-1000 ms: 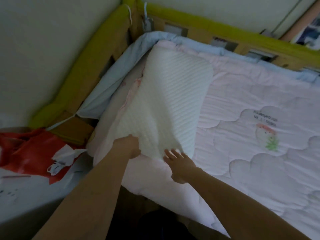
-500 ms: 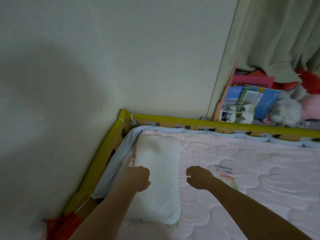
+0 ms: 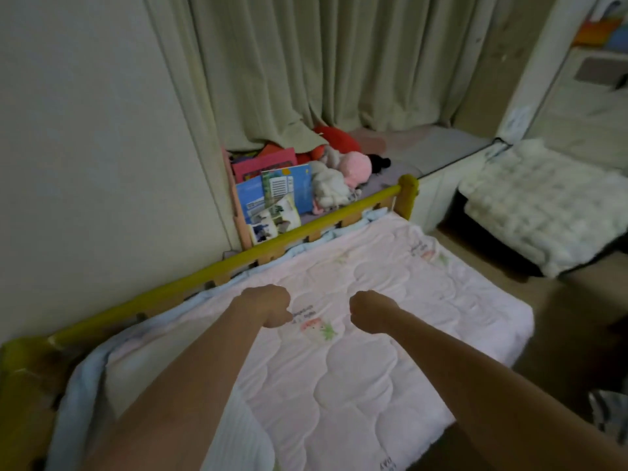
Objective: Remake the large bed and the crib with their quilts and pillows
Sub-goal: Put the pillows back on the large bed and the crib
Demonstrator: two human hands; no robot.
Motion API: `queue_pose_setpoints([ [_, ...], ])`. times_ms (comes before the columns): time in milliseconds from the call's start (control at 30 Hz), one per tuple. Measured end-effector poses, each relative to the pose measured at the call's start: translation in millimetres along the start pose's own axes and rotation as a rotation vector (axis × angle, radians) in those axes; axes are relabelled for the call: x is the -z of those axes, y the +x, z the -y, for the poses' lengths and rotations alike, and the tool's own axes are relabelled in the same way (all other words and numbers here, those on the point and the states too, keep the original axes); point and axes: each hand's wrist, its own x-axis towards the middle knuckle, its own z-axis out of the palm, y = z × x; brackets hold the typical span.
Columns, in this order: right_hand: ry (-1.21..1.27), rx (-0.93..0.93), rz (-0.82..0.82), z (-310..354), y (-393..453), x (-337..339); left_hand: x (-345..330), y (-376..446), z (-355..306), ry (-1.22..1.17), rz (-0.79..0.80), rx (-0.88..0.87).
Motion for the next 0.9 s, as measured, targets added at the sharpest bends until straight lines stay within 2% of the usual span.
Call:
queue_pose_setpoints([
  [200, 0.079, -0.211, -0.076, -62.9, -12.2, -19.5, -1.1, 58.1, -45.2, 0.141, -0.023, -0.15],
  [333, 0.061, -0.235, -0.11, -101.2, -2.7, -39.4, -11.8, 99.8, -73.6, 0.135, -0.028, -0.206],
  [433, -0.048, -0.217, -0.143, -136.0, 23.7, -55.2, -23.7, 144.2, -94.5, 0.088, -0.019, -0.229],
  [500, -0.119, -0.149, -0.147, -163.5, 51.9, -67.7, -37.7, 178.6, -105.7, 0.047, -0.021, -0.228],
  [600, -0.234, 0.017, -0.054, -208.3, 126.1, -83.6, -59.1, 253.2, -115.6, -0.01, 0.01, -0.152],
  [800, -0.505, 0.539, 0.033, -276.5, 298.7, -137.1, -92.6, 403.2, -115.1, -0.057, 0.034, -0.041],
  [900, -0.539, 0.79, -0.045, -306.2, 364.8, -169.5, -113.3, 472.0, -130.4, -0.073, -0.069, -0.042],
])
